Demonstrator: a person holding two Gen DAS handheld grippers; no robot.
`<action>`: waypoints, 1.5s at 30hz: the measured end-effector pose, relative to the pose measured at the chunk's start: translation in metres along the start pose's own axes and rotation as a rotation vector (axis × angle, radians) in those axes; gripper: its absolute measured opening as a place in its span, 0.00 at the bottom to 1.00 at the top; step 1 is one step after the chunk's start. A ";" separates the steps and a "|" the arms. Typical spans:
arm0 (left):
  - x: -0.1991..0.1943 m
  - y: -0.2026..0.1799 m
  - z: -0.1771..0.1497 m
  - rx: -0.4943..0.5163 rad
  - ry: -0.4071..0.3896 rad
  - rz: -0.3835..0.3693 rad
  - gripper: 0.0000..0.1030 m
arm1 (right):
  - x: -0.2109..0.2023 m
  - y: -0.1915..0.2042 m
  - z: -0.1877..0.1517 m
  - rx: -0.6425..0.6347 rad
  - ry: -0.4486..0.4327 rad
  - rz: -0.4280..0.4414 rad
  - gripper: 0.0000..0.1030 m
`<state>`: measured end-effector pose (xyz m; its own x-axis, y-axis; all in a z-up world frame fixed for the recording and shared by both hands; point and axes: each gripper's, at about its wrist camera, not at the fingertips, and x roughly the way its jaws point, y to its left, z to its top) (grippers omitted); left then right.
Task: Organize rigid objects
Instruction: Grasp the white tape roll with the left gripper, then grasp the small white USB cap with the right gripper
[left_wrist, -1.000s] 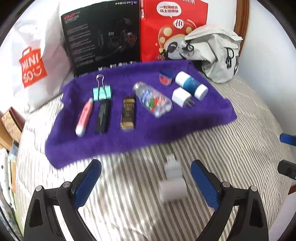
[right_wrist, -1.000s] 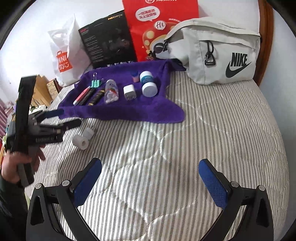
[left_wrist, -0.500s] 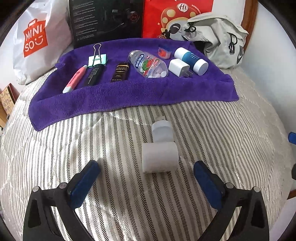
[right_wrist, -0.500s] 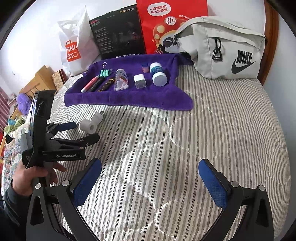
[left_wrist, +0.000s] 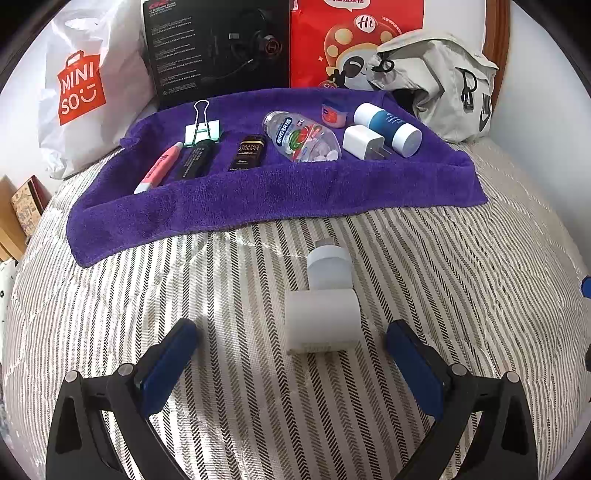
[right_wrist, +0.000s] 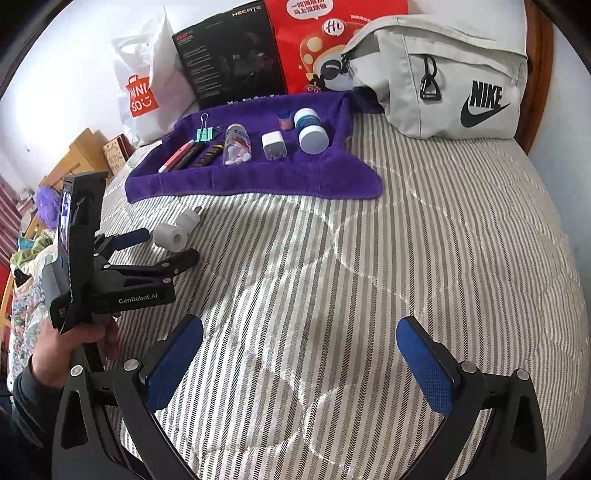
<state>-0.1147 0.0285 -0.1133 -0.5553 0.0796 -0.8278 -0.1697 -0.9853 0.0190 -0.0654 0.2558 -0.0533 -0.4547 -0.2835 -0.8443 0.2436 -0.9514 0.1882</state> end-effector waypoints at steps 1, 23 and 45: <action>0.000 0.000 0.000 -0.001 -0.003 0.000 1.00 | 0.001 0.000 0.000 -0.001 0.003 0.000 1.00; -0.015 -0.001 -0.003 0.007 -0.058 -0.122 0.28 | 0.010 0.013 0.001 -0.029 0.030 0.014 1.00; -0.032 0.098 -0.022 -0.110 -0.042 -0.044 0.28 | 0.098 0.098 0.060 -0.063 0.007 0.066 1.00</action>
<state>-0.0957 -0.0741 -0.0974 -0.5836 0.1274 -0.8020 -0.1059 -0.9911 -0.0804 -0.1376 0.1273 -0.0878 -0.4302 -0.3443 -0.8345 0.3266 -0.9211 0.2118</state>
